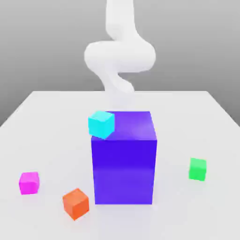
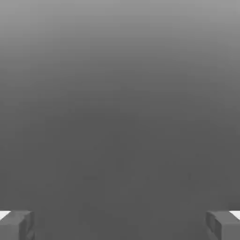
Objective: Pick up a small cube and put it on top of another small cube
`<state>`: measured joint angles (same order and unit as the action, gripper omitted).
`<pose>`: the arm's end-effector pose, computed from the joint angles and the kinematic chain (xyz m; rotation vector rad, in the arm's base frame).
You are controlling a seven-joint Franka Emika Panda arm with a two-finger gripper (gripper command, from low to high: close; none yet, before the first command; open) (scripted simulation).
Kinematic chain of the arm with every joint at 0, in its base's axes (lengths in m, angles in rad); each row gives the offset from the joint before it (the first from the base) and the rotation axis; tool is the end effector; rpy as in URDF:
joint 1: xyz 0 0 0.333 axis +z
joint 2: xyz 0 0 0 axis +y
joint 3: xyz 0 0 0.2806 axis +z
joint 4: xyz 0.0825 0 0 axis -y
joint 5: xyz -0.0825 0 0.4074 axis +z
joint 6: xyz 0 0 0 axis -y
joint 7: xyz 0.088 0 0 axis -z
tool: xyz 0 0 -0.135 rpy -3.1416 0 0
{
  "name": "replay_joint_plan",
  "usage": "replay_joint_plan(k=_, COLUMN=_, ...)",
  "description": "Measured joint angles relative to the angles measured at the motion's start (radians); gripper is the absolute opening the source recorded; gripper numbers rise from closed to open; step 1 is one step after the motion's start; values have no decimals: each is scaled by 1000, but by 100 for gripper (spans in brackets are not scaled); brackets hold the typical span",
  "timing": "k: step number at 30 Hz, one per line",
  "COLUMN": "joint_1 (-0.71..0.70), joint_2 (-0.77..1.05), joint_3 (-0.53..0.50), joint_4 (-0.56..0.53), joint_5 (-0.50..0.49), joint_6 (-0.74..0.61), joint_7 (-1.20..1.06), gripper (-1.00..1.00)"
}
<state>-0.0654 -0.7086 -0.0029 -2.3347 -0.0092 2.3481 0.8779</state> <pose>0.4456 -0.0310 0.6164 -2.4137 1.2295 -0.9437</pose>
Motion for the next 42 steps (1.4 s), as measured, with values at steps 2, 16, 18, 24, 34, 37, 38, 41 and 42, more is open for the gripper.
replay_joint_plan(k=2, joint_1=-53, joint_2=77, joint_3=-5, joint_4=-30, joint_5=-10, joint_6=41, joint_7=67, gripper=0)
replay_joint_plan(k=16, joint_1=-345, joint_2=586, joint_3=-112, joint_4=-223, joint_5=-36, joint_6=312, joint_7=484, gripper=0)
replay_joint_plan(k=18, joint_1=-391, joint_2=658, joint_3=-138, joint_4=-251, joint_5=-20, joint_6=351, joint_7=529, gripper=0)
replay_joint_plan(k=24, joint_1=-478, joint_2=879, joint_3=-154, joint_4=-312, joint_5=95, joint_6=476, joint_7=588, gripper=0)
replay_joint_plan(k=34, joint_1=-542, joint_2=1055, joint_3=-80, joint_4=-283, joint_5=163, joint_6=615, joint_7=546, gripper=-100)
replay_joint_plan(k=37, joint_1=-540, joint_2=1038, joint_3=-84, joint_4=-287, joint_5=155, joint_6=601, joint_7=552, gripper=-100)
replay_joint_plan(k=38, joint_1=-532, joint_2=1008, joint_3=-95, joint_4=-293, joint_5=144, joint_6=577, joint_7=561, gripper=-100)
replay_joint_plan(k=41, joint_1=-512, joint_2=905, joint_3=-125, joint_4=-314, joint_5=95, joint_6=496, joint_7=597, gripper=-100)
replay_joint_plan(k=42, joint_1=-510, joint_2=874, joint_3=-130, joint_4=-316, joint_5=81, joint_6=476, joint_7=605, gripper=-100)
